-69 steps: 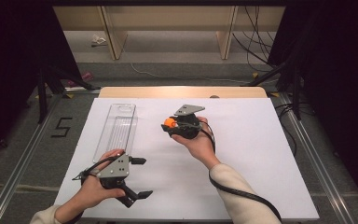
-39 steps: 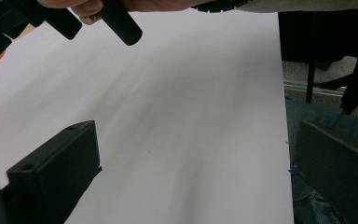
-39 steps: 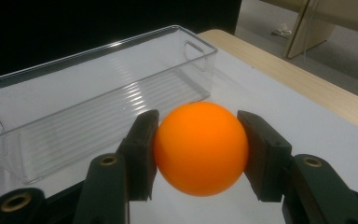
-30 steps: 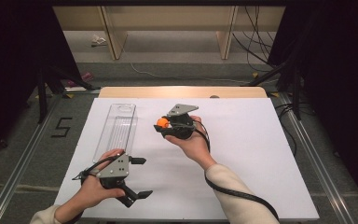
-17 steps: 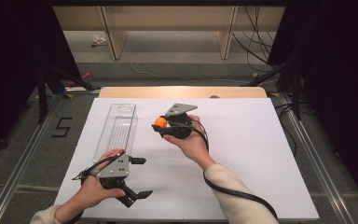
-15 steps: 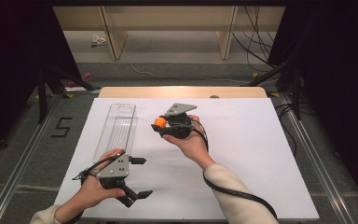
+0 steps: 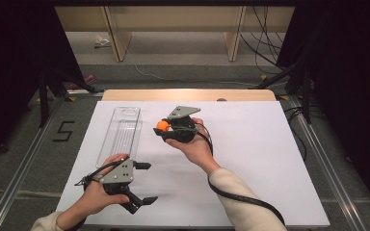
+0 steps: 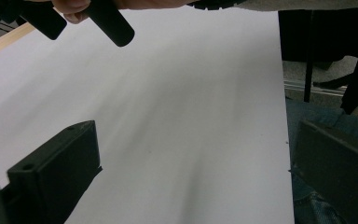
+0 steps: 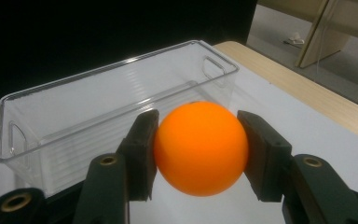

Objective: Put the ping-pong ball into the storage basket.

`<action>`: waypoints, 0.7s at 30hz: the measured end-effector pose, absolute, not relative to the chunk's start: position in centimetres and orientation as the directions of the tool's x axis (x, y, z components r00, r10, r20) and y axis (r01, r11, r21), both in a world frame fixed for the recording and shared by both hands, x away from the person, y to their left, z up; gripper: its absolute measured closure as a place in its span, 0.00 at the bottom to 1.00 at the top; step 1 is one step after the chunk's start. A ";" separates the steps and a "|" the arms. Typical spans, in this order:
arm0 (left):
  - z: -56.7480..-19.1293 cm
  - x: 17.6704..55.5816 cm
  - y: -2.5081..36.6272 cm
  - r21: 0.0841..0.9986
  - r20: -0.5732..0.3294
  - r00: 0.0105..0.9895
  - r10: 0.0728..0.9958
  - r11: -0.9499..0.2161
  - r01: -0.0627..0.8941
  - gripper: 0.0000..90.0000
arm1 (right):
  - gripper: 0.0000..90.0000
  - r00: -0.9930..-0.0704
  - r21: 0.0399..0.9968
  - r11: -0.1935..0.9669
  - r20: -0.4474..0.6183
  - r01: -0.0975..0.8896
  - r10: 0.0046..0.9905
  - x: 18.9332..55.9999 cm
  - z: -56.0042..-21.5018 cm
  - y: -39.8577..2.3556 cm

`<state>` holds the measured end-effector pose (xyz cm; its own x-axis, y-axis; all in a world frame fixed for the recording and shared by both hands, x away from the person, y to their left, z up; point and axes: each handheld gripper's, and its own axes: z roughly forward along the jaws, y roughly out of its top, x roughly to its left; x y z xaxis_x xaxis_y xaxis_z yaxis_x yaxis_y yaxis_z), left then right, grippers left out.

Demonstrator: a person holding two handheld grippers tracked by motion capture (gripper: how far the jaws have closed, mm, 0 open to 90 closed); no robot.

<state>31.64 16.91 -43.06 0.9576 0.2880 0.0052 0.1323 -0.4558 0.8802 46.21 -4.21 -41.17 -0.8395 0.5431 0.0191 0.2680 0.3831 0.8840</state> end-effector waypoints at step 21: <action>-43.0 31.6 16.9 0.881 0.005 0.957 0.292 -0.453 0.134 0.01 | 0.57 -0.849 0.884 0.389 0.017 0.260 0.528 46.4 -40.9 -3.3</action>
<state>31.65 16.94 -43.04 0.9565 0.2917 0.0047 0.1339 -0.4532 0.8813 46.35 -3.25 -40.95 -0.8489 0.5283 0.0167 0.2596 0.3892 0.8838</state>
